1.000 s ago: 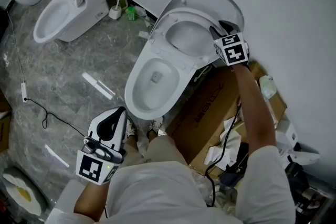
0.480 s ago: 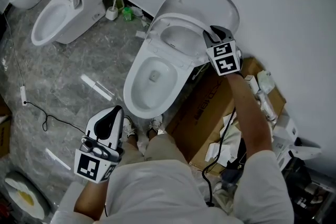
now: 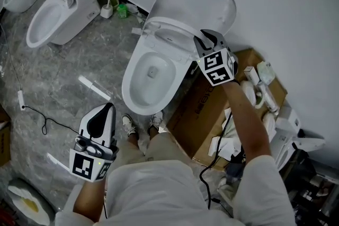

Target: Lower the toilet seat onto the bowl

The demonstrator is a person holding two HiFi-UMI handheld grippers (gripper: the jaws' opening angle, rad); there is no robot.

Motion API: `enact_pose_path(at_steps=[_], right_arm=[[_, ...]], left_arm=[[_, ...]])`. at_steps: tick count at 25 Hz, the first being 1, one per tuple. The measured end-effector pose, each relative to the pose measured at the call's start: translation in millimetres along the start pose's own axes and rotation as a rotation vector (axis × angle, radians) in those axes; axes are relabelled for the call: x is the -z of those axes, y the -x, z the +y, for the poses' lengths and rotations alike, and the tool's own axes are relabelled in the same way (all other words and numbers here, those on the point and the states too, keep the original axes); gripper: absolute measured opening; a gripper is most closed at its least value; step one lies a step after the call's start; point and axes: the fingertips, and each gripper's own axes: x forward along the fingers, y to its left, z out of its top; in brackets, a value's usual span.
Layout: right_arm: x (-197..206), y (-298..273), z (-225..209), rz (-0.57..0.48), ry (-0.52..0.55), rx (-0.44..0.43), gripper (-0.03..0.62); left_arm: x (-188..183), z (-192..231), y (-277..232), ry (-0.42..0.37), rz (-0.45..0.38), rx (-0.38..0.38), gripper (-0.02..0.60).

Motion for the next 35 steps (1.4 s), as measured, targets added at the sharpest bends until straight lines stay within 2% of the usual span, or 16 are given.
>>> enact_pose_path(at_steps=[15, 20, 25, 35], right_arm=[[6.6, 34.2, 97.3, -0.005, 0.031, -0.022, 0.104], [12.8, 40.5, 124.9, 0.025, 0.098, -0.026, 0.1], [23.0, 48.2, 167.2, 0.048, 0.145, -0.068, 0.101], [43.8, 50.4, 240.4, 0.09, 0.157, -0.152, 0.117]], left_arm=[[13.1, 3.3, 30.6, -0.023, 0.002, 0.032, 0.005], [17.2, 1.9, 36.5, -0.011, 0.006, 0.049, 0.005], [23.2, -1.5, 41.0, -0.005, 0.018, 0.069, 0.005], [46.5, -3.9, 48.6, 0.032, 0.045, 0.078, 0.005]])
